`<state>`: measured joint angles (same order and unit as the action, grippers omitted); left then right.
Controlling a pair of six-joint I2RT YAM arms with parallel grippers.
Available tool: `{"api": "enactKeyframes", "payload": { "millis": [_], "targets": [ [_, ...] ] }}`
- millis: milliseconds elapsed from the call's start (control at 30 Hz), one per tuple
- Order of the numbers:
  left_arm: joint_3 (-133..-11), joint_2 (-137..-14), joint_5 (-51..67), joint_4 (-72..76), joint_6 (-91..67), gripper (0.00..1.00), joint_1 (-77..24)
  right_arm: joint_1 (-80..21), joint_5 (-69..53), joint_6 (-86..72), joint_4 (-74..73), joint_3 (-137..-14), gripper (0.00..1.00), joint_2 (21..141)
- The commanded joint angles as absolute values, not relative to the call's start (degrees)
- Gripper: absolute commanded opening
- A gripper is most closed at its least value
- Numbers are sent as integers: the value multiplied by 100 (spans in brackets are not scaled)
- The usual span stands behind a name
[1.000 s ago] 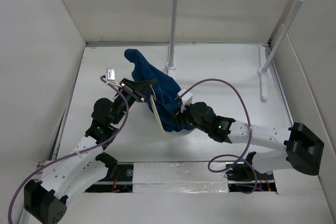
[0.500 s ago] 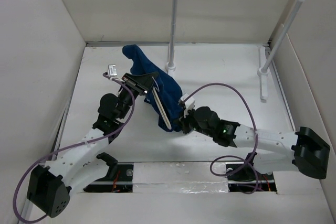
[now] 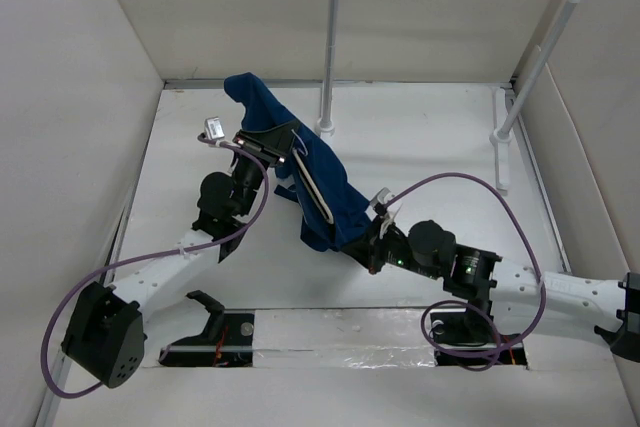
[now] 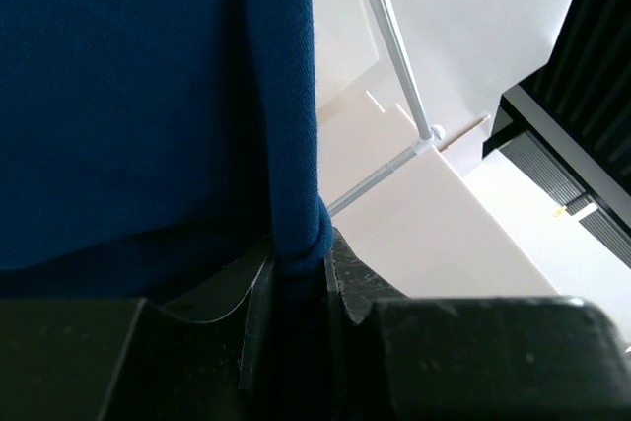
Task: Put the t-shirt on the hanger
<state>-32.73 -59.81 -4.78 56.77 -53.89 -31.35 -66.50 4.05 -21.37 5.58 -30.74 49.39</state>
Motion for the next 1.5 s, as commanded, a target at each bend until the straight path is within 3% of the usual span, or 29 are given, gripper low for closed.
{"api": "enactKeyframes", "payload": {
  "millis": [0,300,567,733,1033,1100,1133,1233,1467],
  "targets": [
    [-3568,-6099,-501,6855,-5282,0,-3076,-6732,97,-2408,159,-3269,0,4869],
    [-3235,-6451,-123,7330,-5044,0,-3137,-6847,-238,-2487,-719,-4481,0,4763],
    [-3024,-6496,456,7252,-5677,0,-3190,-6847,-176,-2338,-791,-5932,0,5826],
    [-2874,-6021,940,6489,-6082,0,-3076,-6847,729,-2469,-888,-5855,0,6608],
    [-2084,-5476,1766,5599,-6310,0,-3023,-6847,941,-2716,-773,-5379,0,6486],
    [-1865,-5458,1872,5564,-6328,0,-3023,-6847,740,-2733,-878,-5440,15,6643],
    [-1750,-5467,1907,5563,-6363,0,-3023,-6847,660,-2760,-983,-5467,30,6697],
    [-1600,-5458,1916,5634,-6416,0,-3023,-6847,449,-2768,-1064,-5502,46,6741],
    [-1547,-5458,1776,5590,-6434,0,-3023,-6847,562,-2856,-958,-5537,53,6539]
  ]
}}
